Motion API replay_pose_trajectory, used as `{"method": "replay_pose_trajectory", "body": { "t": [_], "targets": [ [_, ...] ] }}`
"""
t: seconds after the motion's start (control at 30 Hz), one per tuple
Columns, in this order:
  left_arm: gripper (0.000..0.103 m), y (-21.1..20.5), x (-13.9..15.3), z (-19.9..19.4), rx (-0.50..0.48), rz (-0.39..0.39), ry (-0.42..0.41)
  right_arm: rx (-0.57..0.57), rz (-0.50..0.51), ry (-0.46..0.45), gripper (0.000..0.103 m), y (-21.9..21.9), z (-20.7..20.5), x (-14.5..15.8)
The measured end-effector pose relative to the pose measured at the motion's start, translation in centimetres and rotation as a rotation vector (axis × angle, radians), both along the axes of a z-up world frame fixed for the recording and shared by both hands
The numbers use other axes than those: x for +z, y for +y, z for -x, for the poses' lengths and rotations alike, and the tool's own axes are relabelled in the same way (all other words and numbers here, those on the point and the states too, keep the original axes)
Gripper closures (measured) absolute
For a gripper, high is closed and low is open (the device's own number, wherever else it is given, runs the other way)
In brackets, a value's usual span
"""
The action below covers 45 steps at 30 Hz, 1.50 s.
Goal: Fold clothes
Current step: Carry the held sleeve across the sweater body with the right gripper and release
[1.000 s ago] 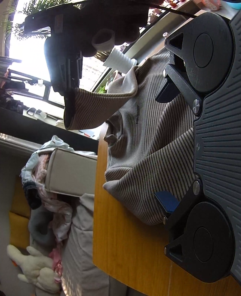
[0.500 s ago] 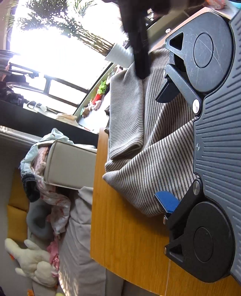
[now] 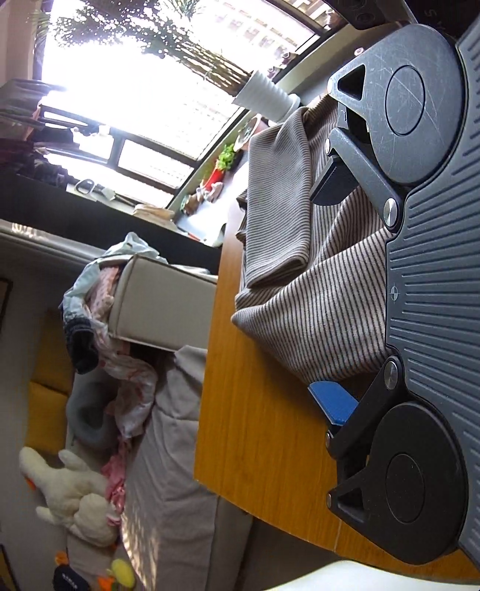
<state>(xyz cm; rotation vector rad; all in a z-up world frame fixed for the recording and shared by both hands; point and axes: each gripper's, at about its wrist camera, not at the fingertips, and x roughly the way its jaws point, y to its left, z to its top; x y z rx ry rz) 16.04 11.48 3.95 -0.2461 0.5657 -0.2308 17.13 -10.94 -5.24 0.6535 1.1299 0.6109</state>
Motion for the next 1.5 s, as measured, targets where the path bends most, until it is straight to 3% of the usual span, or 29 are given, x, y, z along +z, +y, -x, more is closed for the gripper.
{"method": "replay_pose_trajectory", "body": {
  "t": [0.03, 0.07, 0.4, 0.63, 0.9, 1.13, 1.3, 1.43, 1.5],
  "targets": [
    [0.000, 0.2, 0.0, 0.2, 0.007, 0.003, -0.004, 0.010, 0.048, -0.061, 0.088, 0.5, -0.3, 0.9],
    [0.000, 0.4, 0.1, 0.2, 0.013, 0.006, -0.006, 0.019, 0.093, -0.122, 0.093, 1.0, -0.6, 1.8],
    [0.000, 1.8, -0.1, 0.0, 0.069, 0.034, 0.010, -0.008, 0.348, -0.716, 0.099, 1.1, -6.2, 13.6],
    [0.000, 0.8, -1.1, -0.6, 0.047, 0.018, 0.049, -0.120, 0.484, -0.843, 0.099, -2.8, -10.1, 15.9],
    [0.000, -1.3, -2.0, -1.7, 0.007, 0.003, 0.079, -0.279, 0.574, -0.810, 0.099, -10.4, -11.6, 13.7],
    [0.000, -3.9, -1.7, -2.5, -0.038, -0.033, 0.071, -0.300, 0.592, -0.769, 0.099, -13.4, -12.1, 10.6],
    [0.000, -6.7, -0.5, -3.7, -0.103, -0.073, 0.023, -0.321, 0.571, -0.686, 0.099, -15.5, -12.2, 7.4],
    [0.000, -9.5, -0.3, -6.2, -0.131, -0.073, -0.046, -0.311, 0.595, -0.544, 0.098, -16.7, -12.9, 2.5],
    [0.000, -10.7, -0.6, -7.7, -0.143, -0.064, -0.067, -0.299, 0.618, -0.530, 0.098, -16.8, -12.5, 0.8]
  ]
}}
